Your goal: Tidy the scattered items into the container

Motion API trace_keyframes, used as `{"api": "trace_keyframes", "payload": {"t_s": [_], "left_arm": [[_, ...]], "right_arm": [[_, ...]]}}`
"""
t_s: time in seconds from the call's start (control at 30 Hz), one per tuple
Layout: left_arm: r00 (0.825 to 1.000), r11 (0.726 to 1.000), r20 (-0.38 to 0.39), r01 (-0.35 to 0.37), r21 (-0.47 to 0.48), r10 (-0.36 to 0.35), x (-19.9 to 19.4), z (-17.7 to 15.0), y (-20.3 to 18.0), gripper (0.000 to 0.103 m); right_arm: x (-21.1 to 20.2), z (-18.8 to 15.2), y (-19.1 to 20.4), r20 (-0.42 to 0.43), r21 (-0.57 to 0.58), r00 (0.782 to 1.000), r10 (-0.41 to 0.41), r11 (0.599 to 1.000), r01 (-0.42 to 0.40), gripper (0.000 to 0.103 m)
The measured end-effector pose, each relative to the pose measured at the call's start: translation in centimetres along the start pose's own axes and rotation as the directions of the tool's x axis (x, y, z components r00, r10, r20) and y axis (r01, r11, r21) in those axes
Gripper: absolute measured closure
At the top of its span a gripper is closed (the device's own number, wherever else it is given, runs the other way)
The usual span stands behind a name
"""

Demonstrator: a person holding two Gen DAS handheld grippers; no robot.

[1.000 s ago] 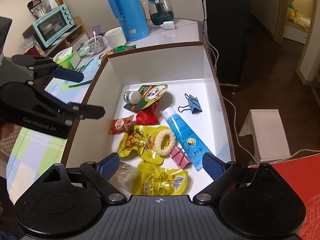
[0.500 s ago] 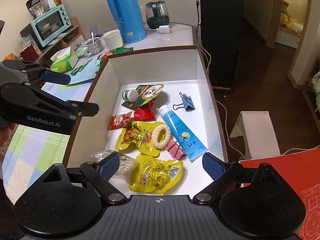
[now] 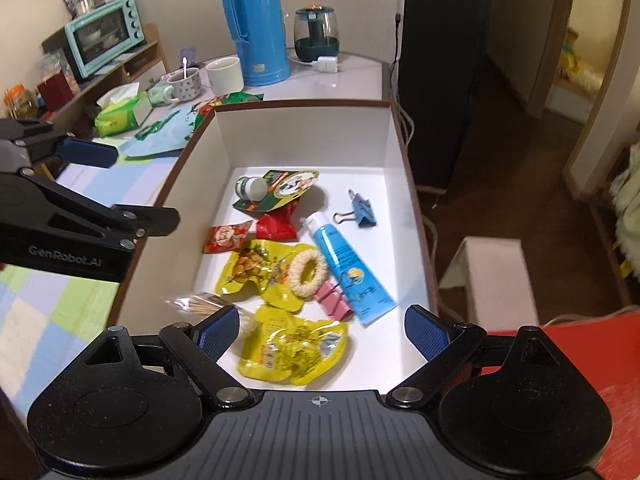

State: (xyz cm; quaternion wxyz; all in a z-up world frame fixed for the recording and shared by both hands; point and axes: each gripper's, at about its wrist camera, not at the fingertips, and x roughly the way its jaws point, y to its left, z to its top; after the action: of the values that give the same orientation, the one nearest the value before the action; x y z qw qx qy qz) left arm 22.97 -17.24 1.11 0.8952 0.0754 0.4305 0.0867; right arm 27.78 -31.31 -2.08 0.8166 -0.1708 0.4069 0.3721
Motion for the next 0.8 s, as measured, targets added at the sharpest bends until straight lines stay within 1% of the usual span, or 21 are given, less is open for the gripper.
{"api": "trace_keyframes", "payload": {"t_s": [0.1, 0.23, 0.3, 0.43, 0.57, 0.8], "left_arm": [[1.000, 1.000, 0.009, -0.006, -0.008, 0.006, -0.5, -0.2, 0.1, 0.016], [1.000, 1.000, 0.023, -0.011, -0.018, 0.012, -1.2, -0.4, 0.4, 0.016], [1.000, 1.000, 0.028, -0.007, -0.019, 0.008, -1.5, -0.3, 0.6, 0.016], [1.000, 1.000, 0.016, -0.018, -0.018, 0.018, -1.9, -0.5, 1.1, 0.016], [1.000, 1.000, 0.009, -0.011, -0.020, 0.011, -2.4, -1.0, 1.7, 0.016], [1.000, 1.000, 0.026, 0.001, -0.010, 0.000, -3.9, -2.2, 2.6, 0.016]], "right_arm": [[-0.3, -0.2, 0.3, 0.022, -0.014, 1.000, -0.012, 1.000, 0.012, 0.011], [-0.8, -0.3, 0.1, 0.028, 0.032, 0.999, 0.020, 0.999, -0.021, 0.011], [-1.0, -0.2, 0.1, 0.023, 0.065, 1.000, 0.006, 0.998, -0.008, 0.011], [-1.8, 0.0, 0.7, 0.024, 0.102, 1.000, 0.004, 0.995, -0.006, 0.011], [-2.7, 0.0, 2.0, 0.022, 0.119, 1.000, -0.012, 0.993, 0.009, 0.011], [-3.6, -0.6, 4.1, 0.003, 0.169, 0.999, -0.045, 0.985, 0.044, 0.011]]}}
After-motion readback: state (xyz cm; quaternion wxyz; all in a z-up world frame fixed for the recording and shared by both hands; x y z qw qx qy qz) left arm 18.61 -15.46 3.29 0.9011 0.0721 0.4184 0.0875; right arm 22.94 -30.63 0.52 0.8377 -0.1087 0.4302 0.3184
